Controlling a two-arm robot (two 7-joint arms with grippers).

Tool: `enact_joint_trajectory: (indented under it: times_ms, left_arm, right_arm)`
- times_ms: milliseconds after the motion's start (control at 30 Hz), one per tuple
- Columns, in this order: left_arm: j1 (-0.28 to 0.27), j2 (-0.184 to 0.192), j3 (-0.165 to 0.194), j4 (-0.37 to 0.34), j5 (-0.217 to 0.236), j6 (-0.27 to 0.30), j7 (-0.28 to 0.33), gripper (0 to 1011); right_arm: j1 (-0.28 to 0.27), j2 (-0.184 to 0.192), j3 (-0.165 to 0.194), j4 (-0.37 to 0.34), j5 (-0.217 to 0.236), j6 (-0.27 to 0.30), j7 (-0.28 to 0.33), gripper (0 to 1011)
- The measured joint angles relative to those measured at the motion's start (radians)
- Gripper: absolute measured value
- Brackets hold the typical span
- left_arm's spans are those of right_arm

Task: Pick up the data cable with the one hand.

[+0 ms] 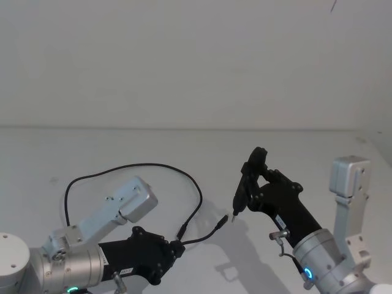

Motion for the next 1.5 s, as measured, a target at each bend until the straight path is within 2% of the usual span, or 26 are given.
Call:
enact_joint_trajectory:
  times_ms: [700,1500]
  left_arm:
    - [0.002,0.002,0.000,-0.003,0.000,0.001,0.000,56]
    - [0.001,0.003,0.000,-0.003,0.000,0.001,0.000,55]
  right_arm:
    - [0.045,-0.059,-0.010,0.114,-0.030,-0.079,0.022,279]
    - [0.064,-0.086,0.003,0.182,-0.055,-0.130,0.044,279]
